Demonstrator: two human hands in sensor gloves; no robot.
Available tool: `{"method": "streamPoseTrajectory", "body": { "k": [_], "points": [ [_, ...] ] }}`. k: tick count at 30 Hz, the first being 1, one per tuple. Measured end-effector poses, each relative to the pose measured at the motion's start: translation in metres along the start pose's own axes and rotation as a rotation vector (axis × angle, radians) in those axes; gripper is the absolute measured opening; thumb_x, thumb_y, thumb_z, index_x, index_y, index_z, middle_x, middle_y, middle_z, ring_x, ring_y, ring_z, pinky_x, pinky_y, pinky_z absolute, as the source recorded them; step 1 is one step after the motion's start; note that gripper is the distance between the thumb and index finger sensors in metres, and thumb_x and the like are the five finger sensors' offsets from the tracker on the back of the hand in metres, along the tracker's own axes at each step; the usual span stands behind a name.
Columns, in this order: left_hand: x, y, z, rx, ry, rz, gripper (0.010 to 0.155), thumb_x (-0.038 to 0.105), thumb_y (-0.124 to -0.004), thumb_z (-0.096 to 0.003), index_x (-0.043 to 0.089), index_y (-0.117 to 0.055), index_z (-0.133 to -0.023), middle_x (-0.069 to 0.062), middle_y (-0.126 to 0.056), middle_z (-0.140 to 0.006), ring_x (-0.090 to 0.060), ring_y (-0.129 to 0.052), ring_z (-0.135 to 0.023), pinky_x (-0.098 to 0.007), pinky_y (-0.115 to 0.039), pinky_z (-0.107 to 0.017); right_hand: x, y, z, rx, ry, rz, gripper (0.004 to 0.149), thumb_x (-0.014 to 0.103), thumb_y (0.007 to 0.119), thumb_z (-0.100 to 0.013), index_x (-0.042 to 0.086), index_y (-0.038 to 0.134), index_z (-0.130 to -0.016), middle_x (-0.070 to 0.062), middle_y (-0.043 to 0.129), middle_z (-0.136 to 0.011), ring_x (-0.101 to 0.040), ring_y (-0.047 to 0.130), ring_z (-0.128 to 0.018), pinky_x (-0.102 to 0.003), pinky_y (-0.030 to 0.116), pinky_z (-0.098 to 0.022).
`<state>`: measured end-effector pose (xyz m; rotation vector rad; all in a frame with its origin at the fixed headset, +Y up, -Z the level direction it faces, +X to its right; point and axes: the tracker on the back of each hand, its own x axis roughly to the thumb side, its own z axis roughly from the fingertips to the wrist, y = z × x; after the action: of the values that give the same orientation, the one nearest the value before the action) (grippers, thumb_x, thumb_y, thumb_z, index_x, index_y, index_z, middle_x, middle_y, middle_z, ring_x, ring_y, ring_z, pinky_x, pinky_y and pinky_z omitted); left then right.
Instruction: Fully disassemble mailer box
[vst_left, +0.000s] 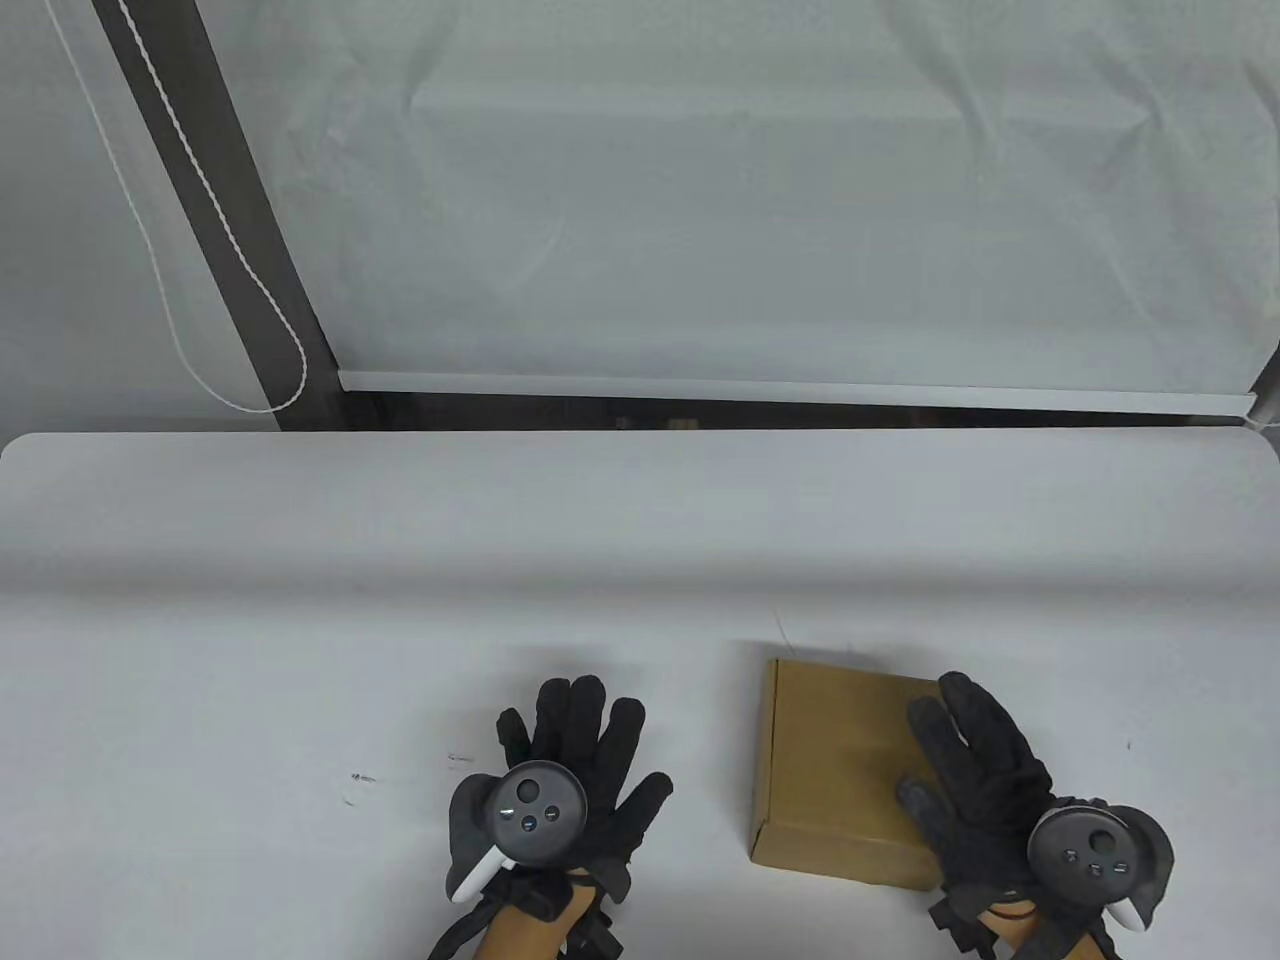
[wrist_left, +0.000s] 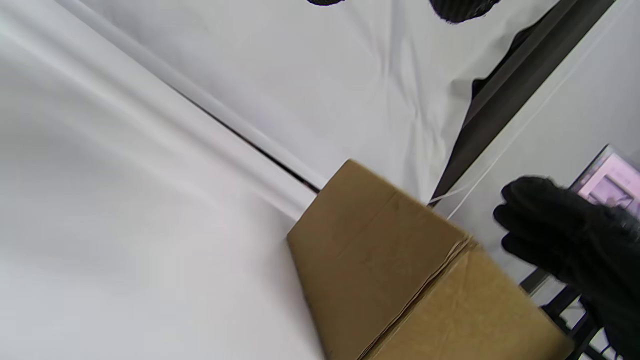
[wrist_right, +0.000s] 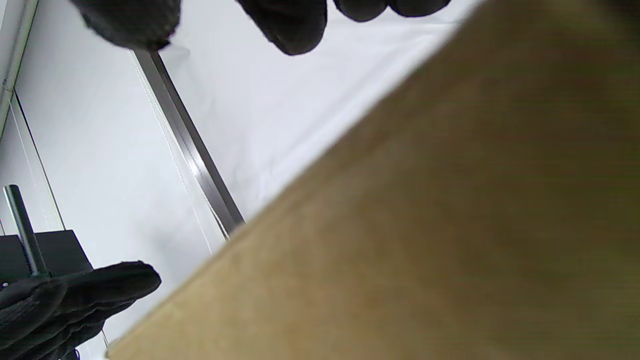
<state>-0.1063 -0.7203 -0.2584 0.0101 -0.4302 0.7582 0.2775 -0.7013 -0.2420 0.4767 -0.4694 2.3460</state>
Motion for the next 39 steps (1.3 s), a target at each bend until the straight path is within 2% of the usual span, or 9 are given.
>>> {"method": "streamPoseTrajectory", "body": {
  "k": [3,10,14,17,20,26,31,35,39],
  "points": [
    [0.001,0.006,0.003,0.06,-0.016,0.037,0.075,0.05,-0.065,-0.0577,0.008,-0.04,-0.115,-0.025,-0.013,-0.119,-0.045,0.003,-0.104,-0.068,0.016,-0.058,-0.001,0.0,0.0,0.014,0.012,-0.001,0.071,0.054,0.069,-0.05,0.012,0.059,-0.106,-0.028,0.035,-0.115,-0.051,0.043,-0.101,-0.066,0.039,-0.071],
    [-0.002,0.005,0.002,0.04,-0.003,0.037,0.074,0.05,-0.065,-0.0578,0.009,-0.041,-0.115,-0.026,-0.014,-0.119,-0.046,0.002,-0.104,-0.068,0.016,-0.058,-0.018,-0.007,0.0,0.013,0.146,-0.006,0.071,0.054,0.068,-0.05,0.011,0.058,-0.106,-0.028,0.034,-0.115,-0.052,0.042,-0.101,-0.066,0.039,-0.071],
    [-0.004,0.0,-0.002,-0.005,0.008,0.027,0.069,0.047,-0.066,-0.0578,0.012,-0.049,-0.114,-0.027,-0.019,-0.119,-0.047,-0.001,-0.104,-0.068,0.015,-0.058,-0.034,-0.008,0.003,0.041,0.297,-0.008,0.072,0.054,0.068,-0.05,0.01,0.055,-0.106,-0.029,0.034,-0.114,-0.053,0.043,-0.1,-0.067,0.04,-0.069],
    [-0.003,-0.005,-0.003,-0.058,0.007,-0.001,0.067,0.047,-0.067,-0.0575,0.013,-0.054,-0.113,-0.029,-0.024,-0.118,-0.048,-0.003,-0.104,-0.069,0.013,-0.058,-0.049,-0.006,0.009,0.133,0.488,-0.013,0.08,0.057,0.065,-0.051,0.01,0.035,-0.108,-0.031,0.023,-0.112,-0.053,0.039,-0.101,-0.067,0.039,-0.07],
    [-0.002,-0.009,-0.004,-0.086,0.008,0.002,0.067,0.047,-0.067,-0.0573,0.012,-0.055,-0.112,-0.029,-0.027,-0.118,-0.049,-0.006,-0.104,-0.069,0.012,-0.059,-0.064,0.0,0.016,0.21,0.609,-0.108,0.082,0.056,0.065,-0.051,0.008,0.028,-0.107,-0.034,0.021,-0.11,-0.055,0.038,-0.1,-0.069,0.039,-0.069],
    [-0.003,-0.025,-0.01,-0.257,-0.002,0.068,0.073,0.048,-0.067,-0.057,0.001,-0.051,-0.111,-0.033,-0.036,-0.115,-0.052,-0.015,-0.103,-0.071,0.003,-0.061,-0.072,0.028,0.021,0.47,0.638,-0.366,0.079,0.059,0.056,-0.055,0.007,0.028,-0.107,-0.038,0.039,-0.107,-0.058,0.053,-0.095,-0.07,0.047,-0.065],
    [-0.007,-0.046,-0.011,-0.5,0.125,0.072,0.076,0.049,-0.067,-0.0566,-0.004,-0.052,-0.108,-0.034,-0.04,-0.113,-0.053,-0.019,-0.102,-0.072,-0.001,-0.063,-0.061,0.042,0.019,0.537,0.553,-0.416,0.079,0.057,0.058,-0.055,0.006,0.029,-0.107,-0.037,0.04,-0.108,-0.057,0.051,-0.096,-0.069,0.041,-0.067],
    [-0.008,-0.063,-0.01,-0.664,0.144,0.121,0.075,0.052,-0.064,-0.0565,-0.001,-0.054,-0.109,-0.034,-0.038,-0.114,-0.053,-0.018,-0.103,-0.071,-0.001,-0.063,-0.058,0.05,0.019,0.585,0.512,-0.47,0.078,0.058,0.057,-0.054,0.007,0.032,-0.108,-0.037,0.042,-0.108,-0.055,0.051,-0.096,-0.067,0.038,-0.068],
    [-0.004,-0.071,-0.009,-0.726,0.092,0.221,0.069,0.05,-0.064,-0.0572,-0.004,-0.067,-0.1,-0.033,-0.048,-0.112,-0.054,-0.028,-0.102,-0.073,-0.006,-0.064,-0.054,0.053,0.019,0.575,0.514,-0.586,0.083,0.059,0.057,-0.054,0.003,0.028,-0.107,-0.043,0.041,-0.101,-0.059,0.062,-0.085,-0.066,0.055,-0.059]
  ]
}}
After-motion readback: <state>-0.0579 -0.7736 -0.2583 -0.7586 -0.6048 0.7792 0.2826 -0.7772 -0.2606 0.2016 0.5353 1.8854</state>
